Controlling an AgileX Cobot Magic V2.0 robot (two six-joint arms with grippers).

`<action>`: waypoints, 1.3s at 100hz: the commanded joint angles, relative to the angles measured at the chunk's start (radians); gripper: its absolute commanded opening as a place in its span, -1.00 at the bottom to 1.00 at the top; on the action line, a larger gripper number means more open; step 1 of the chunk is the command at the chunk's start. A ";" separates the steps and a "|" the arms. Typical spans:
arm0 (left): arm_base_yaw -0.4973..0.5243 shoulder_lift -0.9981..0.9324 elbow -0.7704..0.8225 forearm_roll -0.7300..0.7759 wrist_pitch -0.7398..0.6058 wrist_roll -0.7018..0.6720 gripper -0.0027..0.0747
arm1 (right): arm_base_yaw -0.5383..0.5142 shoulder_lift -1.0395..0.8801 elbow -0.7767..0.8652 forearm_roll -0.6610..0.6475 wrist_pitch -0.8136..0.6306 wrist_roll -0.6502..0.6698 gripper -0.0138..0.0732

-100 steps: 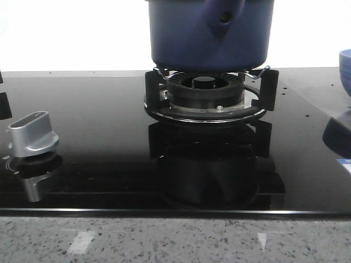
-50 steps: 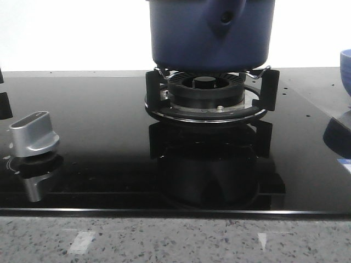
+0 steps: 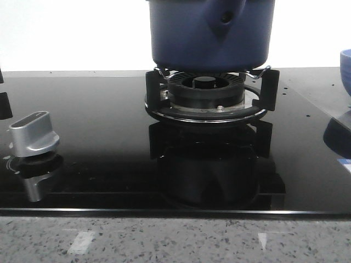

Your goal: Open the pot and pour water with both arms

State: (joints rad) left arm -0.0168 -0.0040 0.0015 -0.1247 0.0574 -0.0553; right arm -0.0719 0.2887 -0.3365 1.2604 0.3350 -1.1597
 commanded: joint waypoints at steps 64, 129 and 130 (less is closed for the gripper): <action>-0.008 -0.028 0.031 -0.010 -0.071 -0.010 -0.98 | 0.004 -0.116 0.248 -1.217 -0.453 1.149 -0.79; -0.006 -0.026 0.031 -0.010 -0.071 -0.010 -0.98 | -0.010 -0.317 0.373 -1.219 -0.233 1.160 -0.79; -0.006 -0.026 0.031 -0.010 -0.071 -0.010 -0.98 | -0.010 -0.317 0.373 -1.219 -0.233 1.160 -0.79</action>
State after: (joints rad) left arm -0.0168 -0.0040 0.0015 -0.1247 0.0596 -0.0553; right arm -0.0760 -0.0076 0.0107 0.0490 0.1743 0.0000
